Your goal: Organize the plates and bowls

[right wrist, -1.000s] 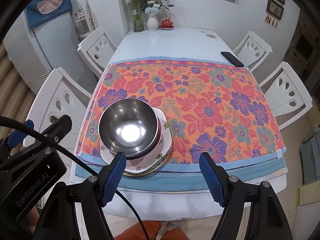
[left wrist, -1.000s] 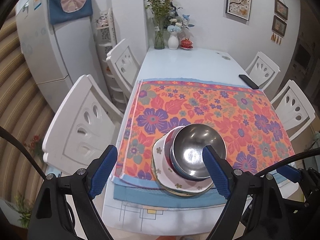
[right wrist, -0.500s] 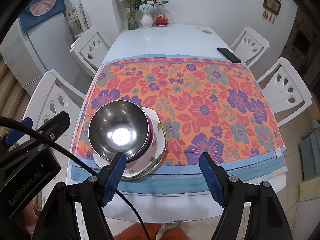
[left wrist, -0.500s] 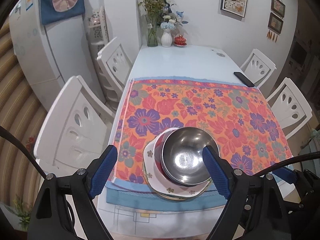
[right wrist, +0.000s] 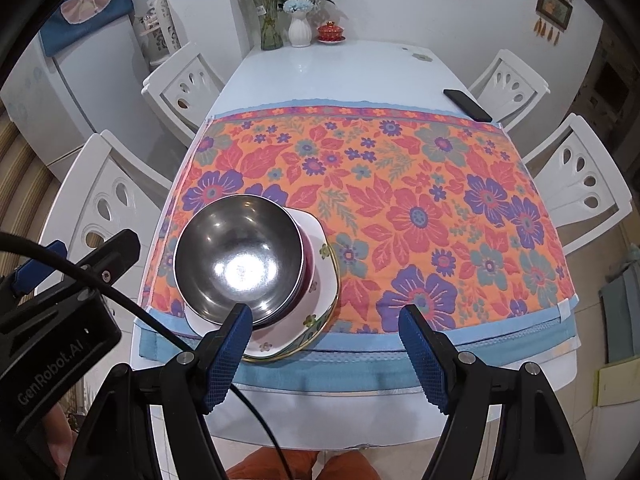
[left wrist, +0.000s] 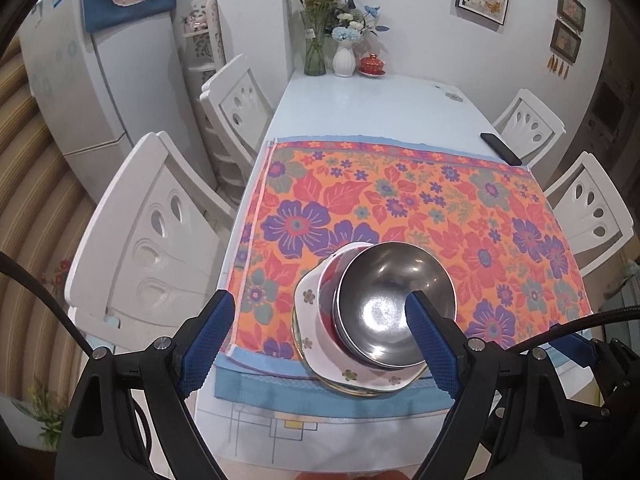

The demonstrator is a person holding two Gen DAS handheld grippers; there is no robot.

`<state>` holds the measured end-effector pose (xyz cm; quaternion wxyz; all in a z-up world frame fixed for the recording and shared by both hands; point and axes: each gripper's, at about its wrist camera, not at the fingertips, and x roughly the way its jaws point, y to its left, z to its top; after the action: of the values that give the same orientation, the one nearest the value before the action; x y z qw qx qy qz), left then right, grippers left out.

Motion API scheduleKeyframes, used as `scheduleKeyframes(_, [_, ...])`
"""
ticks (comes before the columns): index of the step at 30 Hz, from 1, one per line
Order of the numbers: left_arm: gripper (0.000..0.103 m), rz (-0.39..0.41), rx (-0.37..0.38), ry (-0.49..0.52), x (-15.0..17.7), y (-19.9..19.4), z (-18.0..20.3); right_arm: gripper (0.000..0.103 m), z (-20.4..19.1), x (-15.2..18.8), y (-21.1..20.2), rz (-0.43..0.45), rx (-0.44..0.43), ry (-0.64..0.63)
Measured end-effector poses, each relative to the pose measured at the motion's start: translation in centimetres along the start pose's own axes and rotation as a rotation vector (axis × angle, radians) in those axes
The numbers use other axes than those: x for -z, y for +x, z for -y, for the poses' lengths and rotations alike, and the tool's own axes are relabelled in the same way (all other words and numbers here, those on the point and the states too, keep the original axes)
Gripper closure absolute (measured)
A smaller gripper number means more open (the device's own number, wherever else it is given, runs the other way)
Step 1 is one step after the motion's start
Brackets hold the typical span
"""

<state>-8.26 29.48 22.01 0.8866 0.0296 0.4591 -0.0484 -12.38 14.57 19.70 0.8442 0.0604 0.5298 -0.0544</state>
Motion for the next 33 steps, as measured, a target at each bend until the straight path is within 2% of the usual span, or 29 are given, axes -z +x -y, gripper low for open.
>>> scheduleKeyframes(4, [0.017,-0.001,-0.013,0.020,-0.1,0.2,0.4,0.030,0.3,0.0,0.5,-0.010,0.003,0.008])
scheduleKeyframes(15, [0.017,-0.013,0.009,0.025,-0.4,0.8,0.3,0.030,0.6,-0.6,1.6,-0.031,0.025,0.032])
scheduleKeyframes(25, [0.017,-0.016,0.031,0.044,-1.2,1.9,-0.8,0.030,-1.6,-1.3,2.0,-0.020,0.044,-0.002])
scheduleKeyframes(33, [0.017,-0.029,0.068,0.065,-1.5,2.9,-1.8,0.030,-2.5,-1.6,2.5,-0.027,0.052,0.020])
